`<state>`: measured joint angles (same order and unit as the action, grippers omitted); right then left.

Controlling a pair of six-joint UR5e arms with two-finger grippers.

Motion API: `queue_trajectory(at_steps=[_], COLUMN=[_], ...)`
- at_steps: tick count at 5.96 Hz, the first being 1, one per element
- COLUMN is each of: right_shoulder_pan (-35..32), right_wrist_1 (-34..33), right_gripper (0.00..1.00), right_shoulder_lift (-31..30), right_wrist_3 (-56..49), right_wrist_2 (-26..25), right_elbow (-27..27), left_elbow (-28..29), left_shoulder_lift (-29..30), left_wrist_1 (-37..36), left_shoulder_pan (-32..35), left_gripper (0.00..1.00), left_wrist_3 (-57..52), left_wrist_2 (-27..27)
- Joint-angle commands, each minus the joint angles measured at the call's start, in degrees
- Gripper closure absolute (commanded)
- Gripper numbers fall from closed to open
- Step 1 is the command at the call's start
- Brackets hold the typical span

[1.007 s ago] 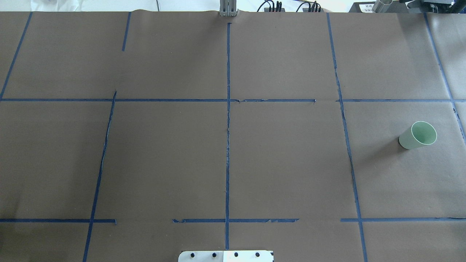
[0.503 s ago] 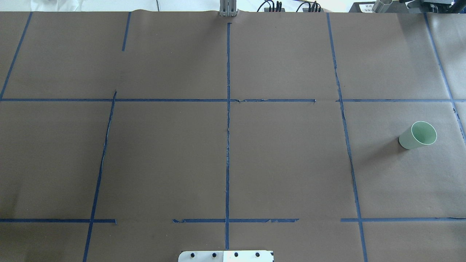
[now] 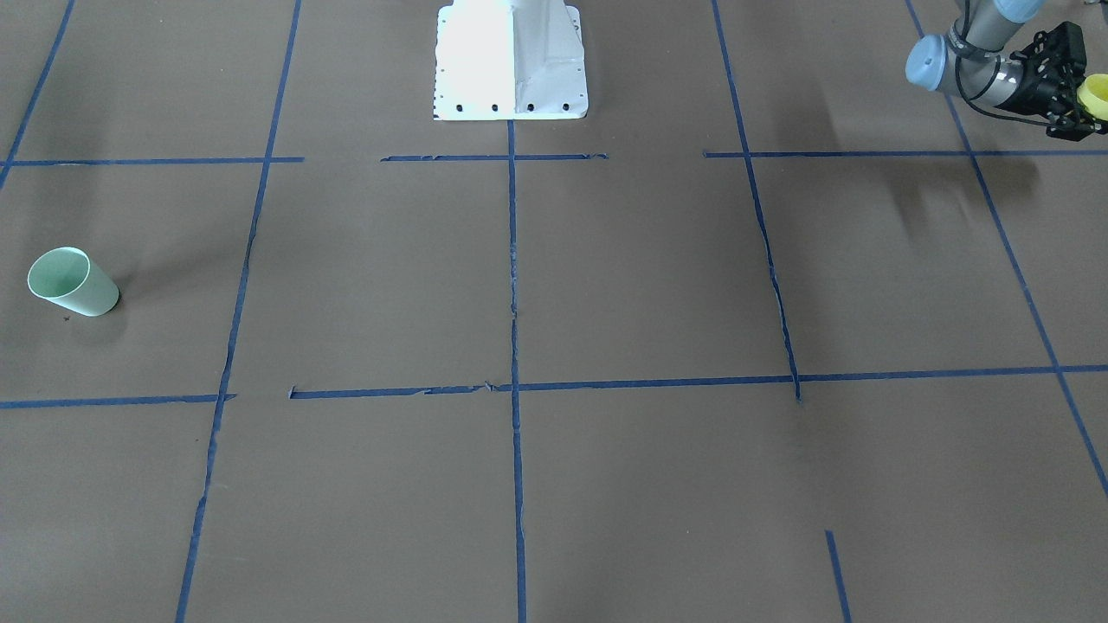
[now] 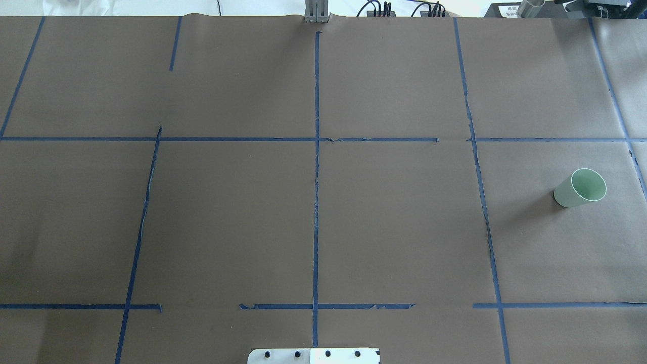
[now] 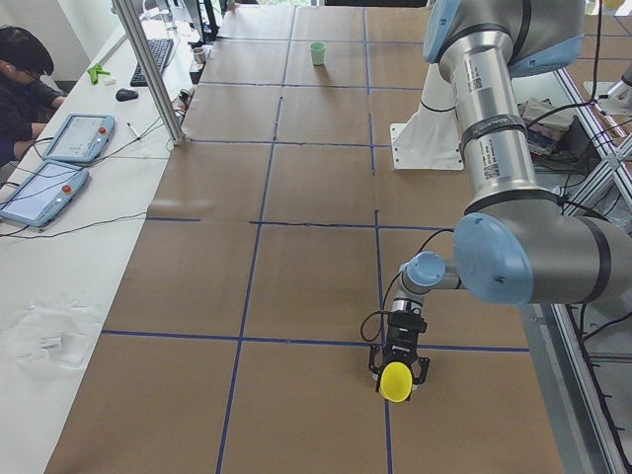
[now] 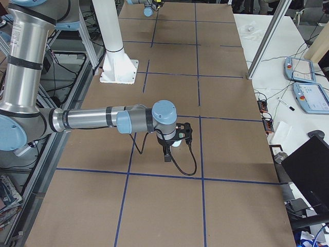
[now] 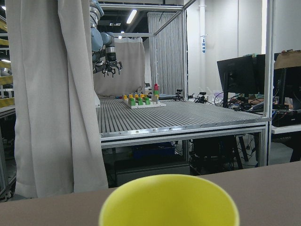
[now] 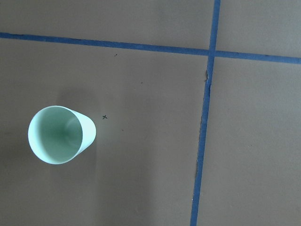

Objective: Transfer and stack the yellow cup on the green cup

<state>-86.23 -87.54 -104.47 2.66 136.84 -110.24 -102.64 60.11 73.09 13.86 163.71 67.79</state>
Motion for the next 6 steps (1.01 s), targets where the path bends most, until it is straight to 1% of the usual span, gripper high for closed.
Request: queue_trajectory(at_steps=[1, 2, 3, 4, 5, 6], right_shoulder_pan=[-0.08, 0.01, 0.01, 0.01, 0.01, 0.01], right_wrist_1=[0.01, -0.08, 0.00, -0.08, -0.08, -0.08], right_gripper=[0.00, 0.00, 0.00, 0.00, 0.00, 0.00], right_shoulder_lift=[0.06, 0.15, 0.15, 0.15, 0.15, 0.15], right_wrist_3=[0.06, 0.15, 0.15, 0.15, 0.24, 0.24], right_wrist_2=[0.00, 0.00, 0.00, 0.00, 0.00, 0.09], right_elbow=[0.03, 0.11, 0.11, 0.11, 0.11, 0.11], left_elbow=[-0.02, 0.07, 0.50, 1.72, 2.35, 2.35], left_shoulder_lift=[4.29, 4.84, 7.19, 11.57, 14.83, 19.56], left_wrist_1=[5.27, 13.66, 24.62, 36.65, 43.90, 46.94], left_shoulder_pan=[17.96, 25.44, 33.78, 41.96, 47.35, 51.75], left_gripper=[0.38, 0.38, 0.38, 0.38, 0.38, 0.37], left_wrist_3=[-18.68, -31.57, -47.97, -66.84, -80.61, -91.88], left_wrist_2=[-11.84, -13.80, -13.91, -13.82, -13.04, -8.86])
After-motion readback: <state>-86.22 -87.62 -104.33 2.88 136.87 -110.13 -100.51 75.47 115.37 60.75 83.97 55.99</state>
